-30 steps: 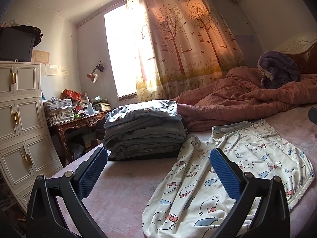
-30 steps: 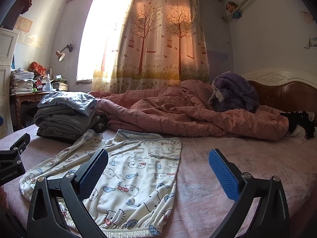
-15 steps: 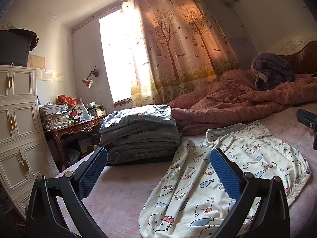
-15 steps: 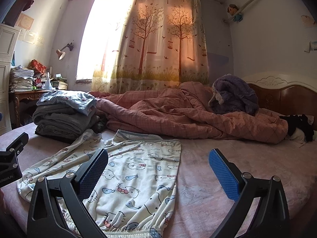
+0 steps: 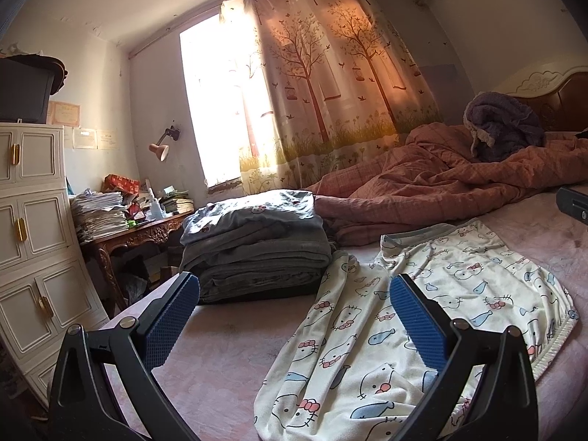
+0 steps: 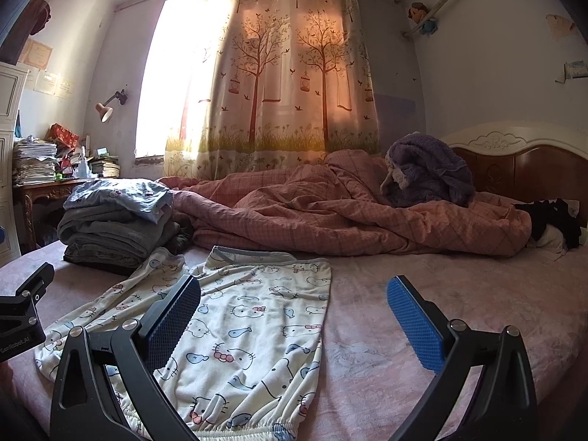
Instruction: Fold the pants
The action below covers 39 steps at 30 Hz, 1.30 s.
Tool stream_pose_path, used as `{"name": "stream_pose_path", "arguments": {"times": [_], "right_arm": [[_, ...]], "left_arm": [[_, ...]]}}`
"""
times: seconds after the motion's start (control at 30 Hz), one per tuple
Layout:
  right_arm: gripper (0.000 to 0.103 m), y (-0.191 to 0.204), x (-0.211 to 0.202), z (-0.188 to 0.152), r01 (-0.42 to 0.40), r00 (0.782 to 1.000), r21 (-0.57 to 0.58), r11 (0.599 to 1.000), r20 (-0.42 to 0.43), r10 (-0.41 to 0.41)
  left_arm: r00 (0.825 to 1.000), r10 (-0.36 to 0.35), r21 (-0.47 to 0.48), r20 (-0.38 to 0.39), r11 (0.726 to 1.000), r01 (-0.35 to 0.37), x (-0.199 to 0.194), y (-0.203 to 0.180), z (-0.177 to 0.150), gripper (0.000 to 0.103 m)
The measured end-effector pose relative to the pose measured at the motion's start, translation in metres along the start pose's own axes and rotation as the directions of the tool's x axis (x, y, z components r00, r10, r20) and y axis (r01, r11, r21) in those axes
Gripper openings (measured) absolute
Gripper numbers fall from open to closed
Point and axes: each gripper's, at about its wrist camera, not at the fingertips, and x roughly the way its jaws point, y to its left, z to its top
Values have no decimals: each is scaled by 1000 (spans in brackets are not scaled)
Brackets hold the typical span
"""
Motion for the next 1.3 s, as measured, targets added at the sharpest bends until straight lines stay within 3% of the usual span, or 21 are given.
{"name": "stream_pose_path", "arguments": {"times": [0.23,0.63,1.07,1.3], "right_arm": [[102,-1,-1,0,1,1000,10,1000,13,-1],[102,-2,1,0,7,1000,13,1000,0,-7],[102,-14,24,-5,58,992,61,996,-119,-50],[102,-19,34,-9,43,981,78,996,-190,-27]], "left_arm": [[1000,7,24,31,1000,-8,-8,-1,2,103],[1000,16,28,19,999,-17,-2,-3,2,103],[999,40,8,-21,999,-40,6,-1,1,103],[997,55,-15,-59,998,-56,13,2,0,103]]}}
